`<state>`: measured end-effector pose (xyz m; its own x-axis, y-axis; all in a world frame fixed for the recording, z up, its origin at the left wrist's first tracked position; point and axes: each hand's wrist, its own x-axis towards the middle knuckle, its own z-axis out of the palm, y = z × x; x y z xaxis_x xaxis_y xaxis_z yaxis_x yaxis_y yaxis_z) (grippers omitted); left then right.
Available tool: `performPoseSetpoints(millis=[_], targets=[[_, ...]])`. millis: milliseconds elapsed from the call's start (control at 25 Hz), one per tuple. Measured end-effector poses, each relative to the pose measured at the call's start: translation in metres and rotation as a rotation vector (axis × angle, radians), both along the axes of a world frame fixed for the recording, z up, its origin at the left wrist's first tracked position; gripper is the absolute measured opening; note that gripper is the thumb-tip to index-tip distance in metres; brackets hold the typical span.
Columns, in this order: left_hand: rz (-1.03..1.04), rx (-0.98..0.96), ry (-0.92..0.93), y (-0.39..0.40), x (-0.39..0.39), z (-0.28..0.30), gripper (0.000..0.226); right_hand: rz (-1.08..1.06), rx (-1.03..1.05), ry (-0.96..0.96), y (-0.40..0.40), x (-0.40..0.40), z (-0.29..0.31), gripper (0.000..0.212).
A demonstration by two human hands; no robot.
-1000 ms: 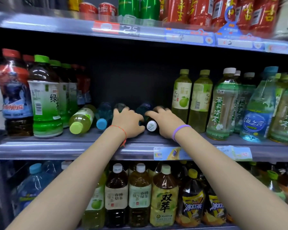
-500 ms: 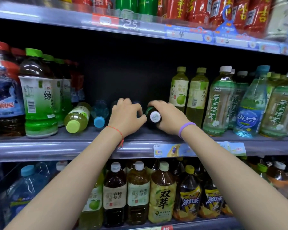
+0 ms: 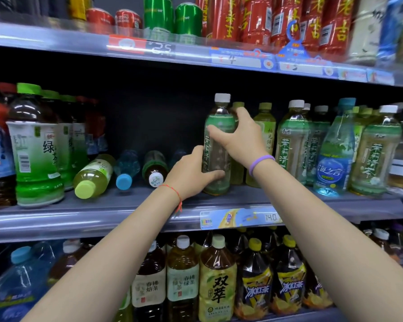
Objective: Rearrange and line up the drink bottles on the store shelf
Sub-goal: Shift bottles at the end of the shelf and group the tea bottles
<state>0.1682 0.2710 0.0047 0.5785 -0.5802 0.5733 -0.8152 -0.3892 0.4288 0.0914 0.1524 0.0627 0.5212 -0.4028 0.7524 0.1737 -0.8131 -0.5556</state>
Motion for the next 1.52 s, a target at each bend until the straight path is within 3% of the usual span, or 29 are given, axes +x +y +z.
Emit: performPoseSetpoints(millis=[200,360,480,560,680,760,840,1000,1120,1280,1400,1520], targets=[[0.036,0.096,-0.002,-0.022,0.001,-0.003,0.065,-0.126,-0.027,0.119,-0.019,0.002,-0.007,0.076],[0.193,0.303,-0.313,-0.03,-0.003,0.001,0.041,-0.378,-0.179,0.13,-0.024,0.005,-0.017,0.09],[0.301,0.324,-0.45,-0.007,0.006,0.004,0.04,-0.5,-0.39,-0.178,-0.015,0.006,-0.024,0.068],[0.415,0.335,-0.48,0.014,0.017,0.004,0.042,-0.366,-0.449,-0.294,-0.001,0.009,-0.026,0.043],[0.489,0.364,-0.505,0.031,0.024,-0.001,0.046,-0.116,-0.463,0.007,0.018,0.023,-0.036,0.017],[0.451,0.38,-0.505,0.033,0.024,-0.002,0.046,-0.038,-0.475,0.215,0.022,0.032,-0.047,0.013],[0.414,0.362,-0.506,0.035,0.024,-0.002,0.042,-0.003,-0.447,0.268,0.024,0.039,-0.055,0.016],[0.369,0.226,-0.555,0.041,0.023,-0.005,0.031,-0.002,-0.431,0.343,0.019,0.044,-0.061,0.037],[0.292,-0.072,-0.65,0.044,0.018,-0.001,0.023,0.036,-0.433,0.435,0.017,0.049,-0.066,0.058],[0.137,-0.46,-0.785,0.036,0.002,0.01,0.016,-0.004,-0.481,0.302,0.021,0.054,-0.059,0.042],[0.052,-0.593,-0.694,0.031,-0.007,0.016,0.022,0.135,-0.334,0.268,0.023,0.038,-0.048,0.038],[0.006,-0.543,-0.419,0.027,-0.002,0.014,0.037,0.171,-0.253,0.267,0.02,0.024,-0.042,0.044]])
